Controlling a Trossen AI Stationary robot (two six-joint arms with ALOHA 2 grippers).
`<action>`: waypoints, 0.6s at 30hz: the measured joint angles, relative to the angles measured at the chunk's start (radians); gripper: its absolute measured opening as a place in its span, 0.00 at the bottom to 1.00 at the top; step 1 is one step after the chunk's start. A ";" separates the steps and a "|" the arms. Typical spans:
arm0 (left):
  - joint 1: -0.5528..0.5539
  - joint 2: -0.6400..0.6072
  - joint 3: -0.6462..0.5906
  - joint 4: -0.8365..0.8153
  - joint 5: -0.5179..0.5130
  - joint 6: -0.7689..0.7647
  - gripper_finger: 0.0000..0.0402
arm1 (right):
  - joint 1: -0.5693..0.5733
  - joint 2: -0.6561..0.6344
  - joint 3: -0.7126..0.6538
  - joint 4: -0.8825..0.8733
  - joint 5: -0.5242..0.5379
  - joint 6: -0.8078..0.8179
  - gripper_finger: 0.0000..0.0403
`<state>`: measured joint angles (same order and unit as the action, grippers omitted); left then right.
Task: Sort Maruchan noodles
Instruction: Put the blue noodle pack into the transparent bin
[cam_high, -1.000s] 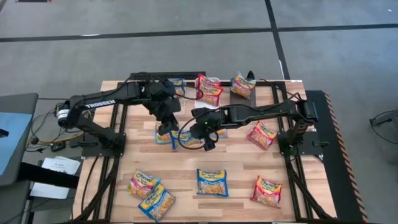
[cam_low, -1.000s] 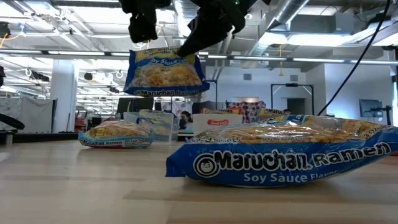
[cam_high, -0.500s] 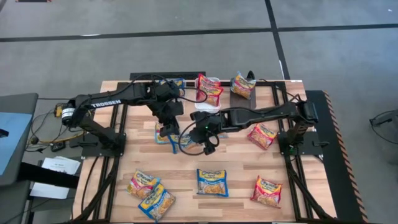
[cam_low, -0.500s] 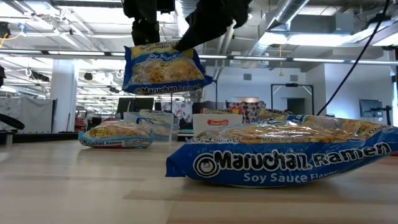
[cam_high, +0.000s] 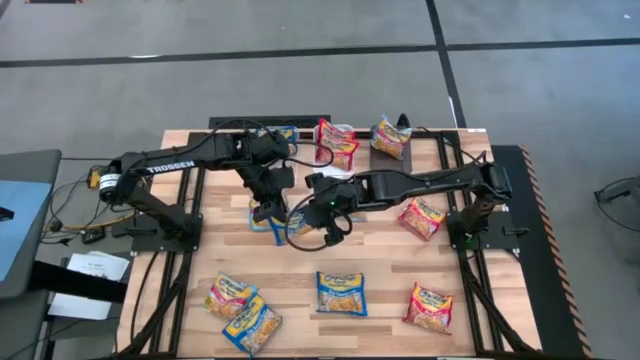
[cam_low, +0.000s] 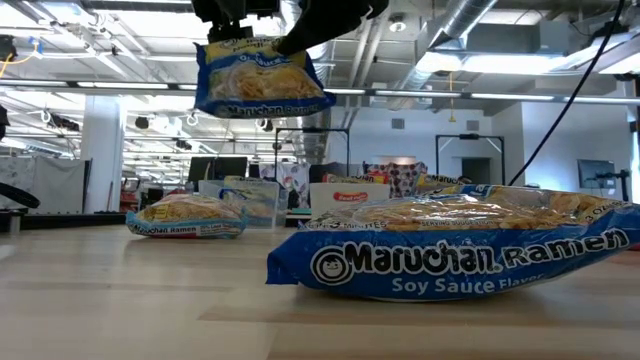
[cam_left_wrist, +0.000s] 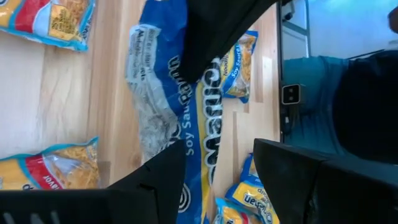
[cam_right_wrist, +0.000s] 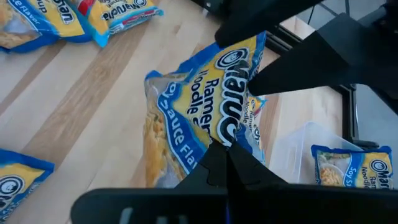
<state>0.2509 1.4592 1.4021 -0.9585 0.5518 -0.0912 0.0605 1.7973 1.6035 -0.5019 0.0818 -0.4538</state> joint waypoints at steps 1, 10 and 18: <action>0.000 0.000 0.000 -0.004 -0.005 0.000 0.44 | 0.000 0.000 0.000 -0.001 0.000 0.000 0.01; 0.000 0.000 0.000 -0.025 -0.015 -0.001 0.44 | 0.031 -0.027 0.000 -0.027 0.011 0.008 0.01; 0.001 -0.001 0.000 -0.024 -0.009 -0.002 0.44 | 0.027 -0.032 0.001 -0.015 0.108 0.002 0.01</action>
<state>0.2516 1.4586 1.4021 -0.9829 0.5423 -0.0929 0.0878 1.7649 1.6043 -0.5169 0.1898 -0.4516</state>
